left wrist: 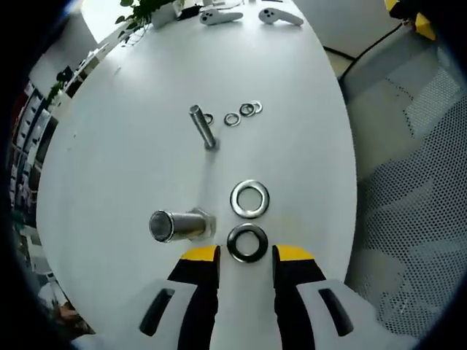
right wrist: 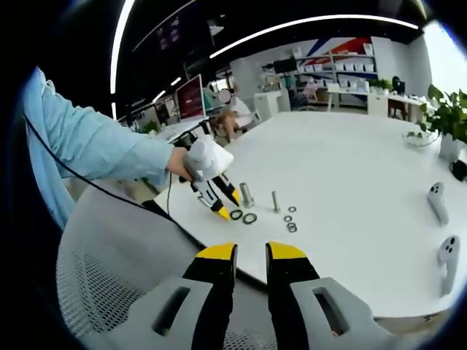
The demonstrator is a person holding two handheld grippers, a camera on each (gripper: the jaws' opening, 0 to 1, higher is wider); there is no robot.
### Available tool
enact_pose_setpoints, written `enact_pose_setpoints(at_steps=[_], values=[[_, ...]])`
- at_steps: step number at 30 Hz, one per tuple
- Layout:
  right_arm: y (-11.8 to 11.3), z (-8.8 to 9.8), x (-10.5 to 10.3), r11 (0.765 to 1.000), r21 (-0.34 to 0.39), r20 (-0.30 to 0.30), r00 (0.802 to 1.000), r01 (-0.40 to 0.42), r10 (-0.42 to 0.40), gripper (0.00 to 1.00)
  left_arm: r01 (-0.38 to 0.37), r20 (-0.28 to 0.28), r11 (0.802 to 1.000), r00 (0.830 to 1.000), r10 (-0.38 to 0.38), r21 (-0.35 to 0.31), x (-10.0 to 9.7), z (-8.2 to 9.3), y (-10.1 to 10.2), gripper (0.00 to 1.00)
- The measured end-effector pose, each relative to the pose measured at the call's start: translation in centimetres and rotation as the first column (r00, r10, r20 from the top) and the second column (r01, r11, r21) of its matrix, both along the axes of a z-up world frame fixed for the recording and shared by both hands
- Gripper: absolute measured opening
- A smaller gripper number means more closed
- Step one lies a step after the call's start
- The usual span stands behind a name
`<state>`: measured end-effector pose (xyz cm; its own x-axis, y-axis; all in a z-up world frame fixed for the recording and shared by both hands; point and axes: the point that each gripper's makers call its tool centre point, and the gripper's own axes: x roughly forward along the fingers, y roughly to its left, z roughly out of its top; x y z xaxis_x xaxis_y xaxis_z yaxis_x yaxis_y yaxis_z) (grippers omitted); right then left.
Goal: Place the washer onto the threaded stud by aligning its center hole with the stud, sliding it down to the base, and recovering from edge contact or off-axis alignment until the washer reaches the visible bottom stop.
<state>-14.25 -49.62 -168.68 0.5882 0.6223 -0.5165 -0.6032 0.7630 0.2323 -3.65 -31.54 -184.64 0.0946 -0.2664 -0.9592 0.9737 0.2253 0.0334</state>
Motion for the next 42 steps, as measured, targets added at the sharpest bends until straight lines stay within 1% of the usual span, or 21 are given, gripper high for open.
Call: enact_pose_setpoints(at_steps=[2, 4, 5, 7, 9, 10, 11, 12, 18, 23, 27, 32, 35, 39, 40, 42], values=[[0.03, 0.02, 0.02, 1.0, 0.0, 0.001, 1.0, 0.0, 0.0, 0.18, -0.003, -0.017, 1.0, 1.0, 0.003, 0.003, -0.17, -0.32, 0.09, 0.27], [0.05, 0.0, 0.01, 1.0, -0.001, 0.0, 1.0, -0.002, 0.002, 0.18, 0.007, -0.003, 1.0, 1.0, -0.007, 0.002, -0.04, -0.63, 0.08, 0.27], [0.07, 0.0, 0.01, 1.0, -0.001, -0.001, 1.0, -0.003, 0.003, 0.18, 0.012, -0.003, 1.0, 1.0, -0.012, -0.011, 0.02, -0.4, -0.19, 0.26], [0.08, -0.02, -0.01, 1.0, -0.002, -0.003, 1.0, -0.005, 0.005, 0.18, 0.01, 0.018, 1.0, 1.0, -0.01, -0.014, 0.4, -0.32, -0.32, 0.26], [0.09, -0.02, 0.0, 1.0, -0.002, -0.003, 1.0, -0.005, 0.005, 0.18, 0.015, -0.002, 1.0, 1.0, -0.015, -0.014, 0.08, -0.42, -0.39, 0.22], [0.07, 0.0, 0.02, 1.0, -0.001, -0.002, 1.0, -0.004, 0.004, 0.18, 0.008, -0.017, 1.0, 1.0, -0.008, -0.013, -0.15, -0.47, -0.38, 0.22], [0.08, 0.01, 0.03, 1.0, -0.001, -0.001, 1.0, -0.004, 0.004, 0.18, 0.013, -0.019, 1.0, 1.0, -0.014, -0.007, -0.13, -0.44, -0.31, 0.22], [0.09, 0.0, 0.02, 1.0, -0.002, -0.001, 1.0, -0.005, 0.005, 0.18, 0.017, -0.02, 1.0, 1.0, -0.017, 0.003, -0.18, -0.46, -0.22, 0.23], [0.16, -0.01, -0.02, 1.0, -0.003, -0.002, 1.0, -0.011, 0.011, 0.18, 0.012, -0.023, 1.0, 1.0, -0.012, 0.011, -0.17, -0.45, -0.2, 0.23], [0.22, -0.01, -0.07, 1.0, -0.002, -0.003, 1.0, -0.016, 0.016, 0.18, 0.007, -0.023, 1.0, 1.0, -0.007, 0.007, -0.25, -0.44, -0.25, 0.23], [0.2, 0.01, -0.06, 1.0, 0.001, -0.001, 1.0, -0.014, 0.014, 0.18, 0.032, -0.018, 0.999, 0.999, -0.031, 0.016, -0.34, -0.43, -0.35, 0.23], [0.22, 0.03, -0.04, 1.0, 0.001, 0.001, 1.0, -0.016, 0.016, 0.18, 0.006, -0.03, 1.0, 1.0, -0.006, 0.027, -0.23, -0.46, -0.31, 0.21], [0.24, 0.02, -0.07, 1.0, 0.001, 0.0, 1.0, -0.018, 0.018, 0.18, 0.008, -0.022, 0.999, 1.0, -0.007, 0.04, -0.34, -0.46, -0.36, 0.2], [0.25, 0.05, -0.07, 1.0, 0.003, 0.001, 1.0, -0.018, 0.018, 0.18, -0.009, -0.019, 1.0, 1.0, 0.009, 0.029, -0.24, -0.45, -0.2, 0.2], [0.26, 0.05, -0.07, 1.0, 0.003, 0.001, 1.0, -0.018, 0.018, 0.18, -0.012, -0.013, 1.0, 1.0, 0.012, 0.026, -0.27, -0.42, -0.19, 0.19], [0.26, 0.05, -0.08, 1.0, 0.003, 0.001, 1.0, -0.019, 0.019, 0.18, 0.003, 0.017, 1.0, 1.0, -0.004, 0.024, -0.06, -0.31, -0.15, 0.19]])
